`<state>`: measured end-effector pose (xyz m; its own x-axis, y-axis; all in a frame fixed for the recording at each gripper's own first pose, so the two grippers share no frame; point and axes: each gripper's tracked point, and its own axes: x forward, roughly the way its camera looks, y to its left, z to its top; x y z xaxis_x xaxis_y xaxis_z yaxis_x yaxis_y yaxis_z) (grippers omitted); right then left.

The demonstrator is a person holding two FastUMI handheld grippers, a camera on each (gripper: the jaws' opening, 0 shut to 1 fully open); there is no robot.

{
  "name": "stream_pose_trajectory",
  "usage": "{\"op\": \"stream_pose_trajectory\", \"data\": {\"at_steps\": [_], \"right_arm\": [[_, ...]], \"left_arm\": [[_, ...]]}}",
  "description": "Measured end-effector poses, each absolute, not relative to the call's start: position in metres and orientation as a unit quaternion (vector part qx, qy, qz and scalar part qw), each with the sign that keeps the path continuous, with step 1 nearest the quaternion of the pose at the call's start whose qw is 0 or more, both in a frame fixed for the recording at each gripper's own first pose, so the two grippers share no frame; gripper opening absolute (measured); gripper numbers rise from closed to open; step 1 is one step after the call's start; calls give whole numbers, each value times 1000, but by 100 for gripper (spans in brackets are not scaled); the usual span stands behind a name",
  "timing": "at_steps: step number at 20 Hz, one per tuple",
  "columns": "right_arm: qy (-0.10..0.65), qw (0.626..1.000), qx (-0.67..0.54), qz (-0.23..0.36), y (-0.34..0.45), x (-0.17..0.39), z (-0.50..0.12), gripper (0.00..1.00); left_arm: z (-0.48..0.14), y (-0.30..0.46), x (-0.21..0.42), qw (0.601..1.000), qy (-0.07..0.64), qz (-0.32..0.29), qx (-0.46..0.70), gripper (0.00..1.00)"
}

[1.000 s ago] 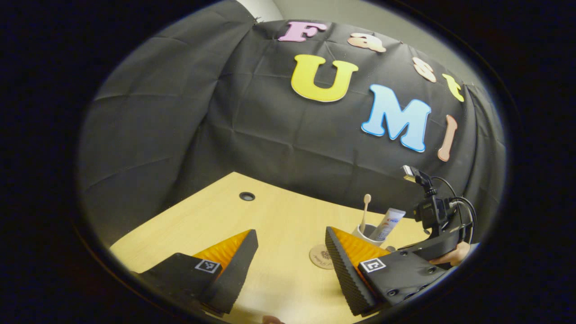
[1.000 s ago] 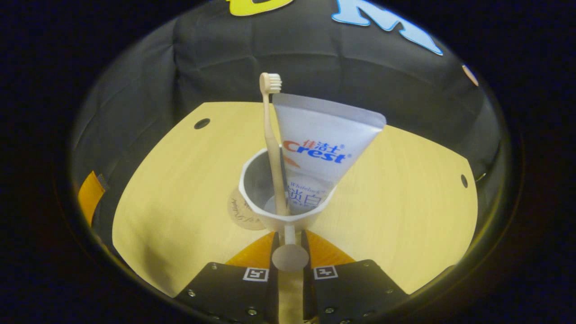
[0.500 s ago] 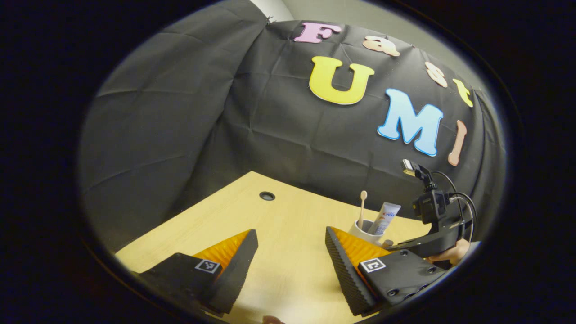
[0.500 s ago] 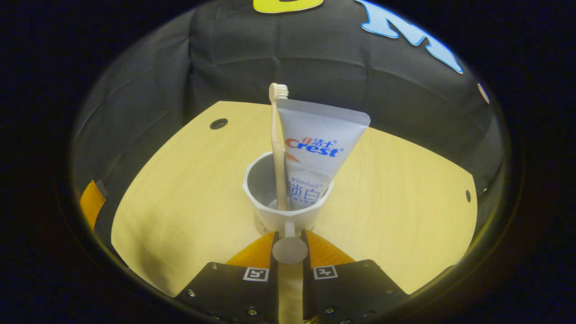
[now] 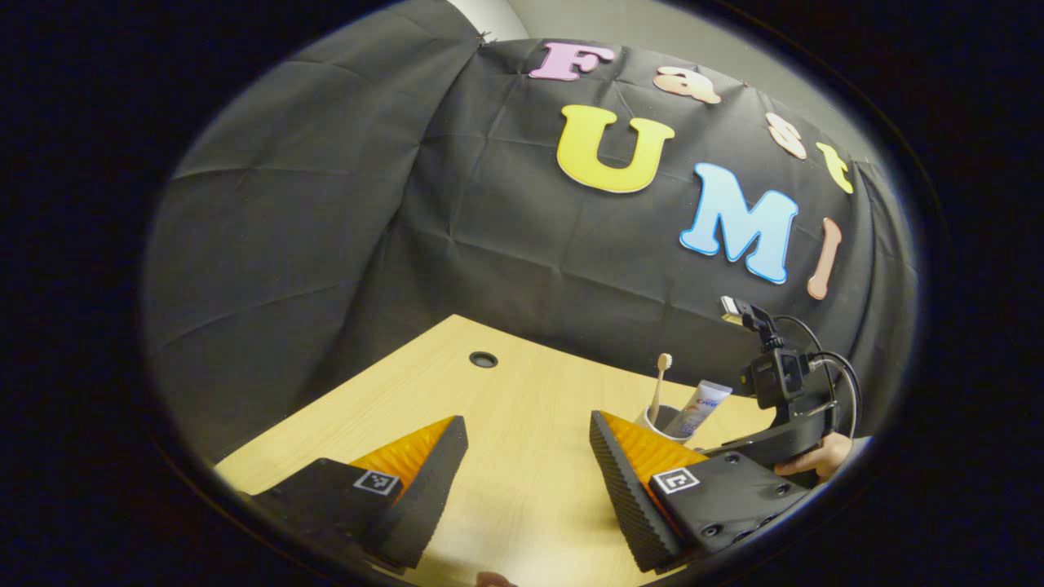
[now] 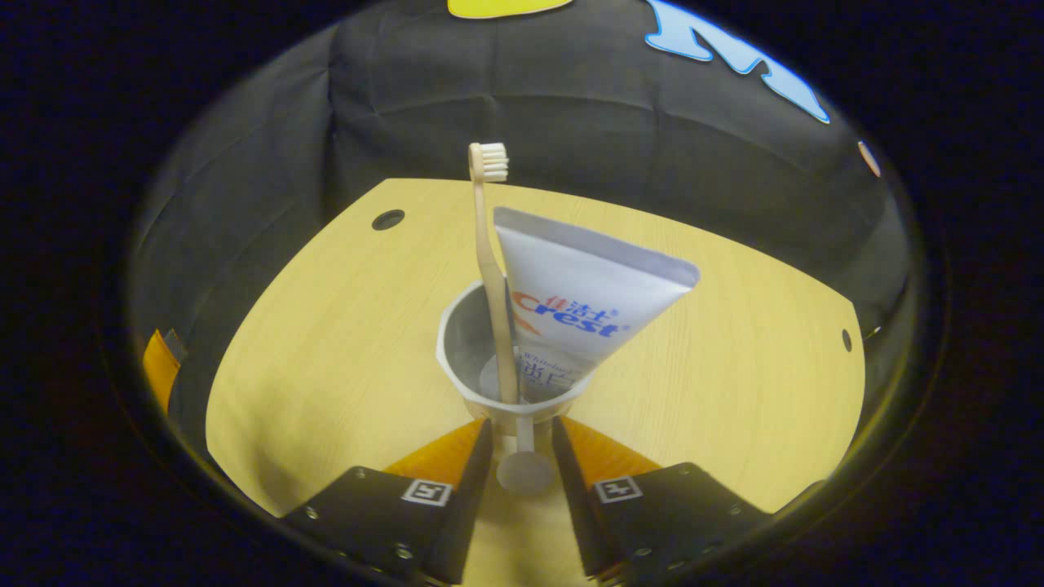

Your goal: Put the toothbrush and toothpaste on the desktop into the cup, then pick up the cup and place it on the coaster on the desktop.

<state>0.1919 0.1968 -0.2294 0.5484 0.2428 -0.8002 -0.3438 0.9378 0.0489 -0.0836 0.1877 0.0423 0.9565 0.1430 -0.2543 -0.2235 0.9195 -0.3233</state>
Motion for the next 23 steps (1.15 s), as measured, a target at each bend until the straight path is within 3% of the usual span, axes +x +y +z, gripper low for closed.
{"op": "stream_pose_trajectory", "data": {"at_steps": [1, 3, 7, 9, 11, 12, 13, 16, 17, 23], "right_arm": [[440, 880, -60, 168, 197, 190, -228, 69], [433, 883, -58, 173, 196, 182, -219, 90], [412, 891, -43, 186, 181, 159, -194, 89], [394, 899, -38, 186, 169, 150, -178, 90], [374, 909, -26, 184, 154, 141, -159, 90], [363, 914, -19, 182, 147, 138, -148, 90], [349, 920, -12, 180, 140, 136, -138, 89], [298, 940, -4, 165, 112, 132, -102, 89], [277, 947, -4, 161, 102, 129, -90, 89], [151, 979, -43, 127, 45, 111, -33, 89]], "left_arm": [[45, 186, -83, 973, 113, 94, -176, 93], [51, 178, -83, 975, 110, 89, -171, 93], [71, 150, -83, 980, 99, 73, -159, 96], [82, 135, -81, 982, 92, 63, -153, 93], [92, 121, -80, 984, 87, 55, -146, 100], [96, 113, -79, 985, 85, 51, -141, 93], [100, 107, -78, 986, 84, 47, -136, 96], [115, 87, -76, 989, 77, 37, -122, 100], [122, 80, -75, 990, 73, 34, -118, 96], [158, 30, -72, 993, 47, 14, -103, 96]]}}
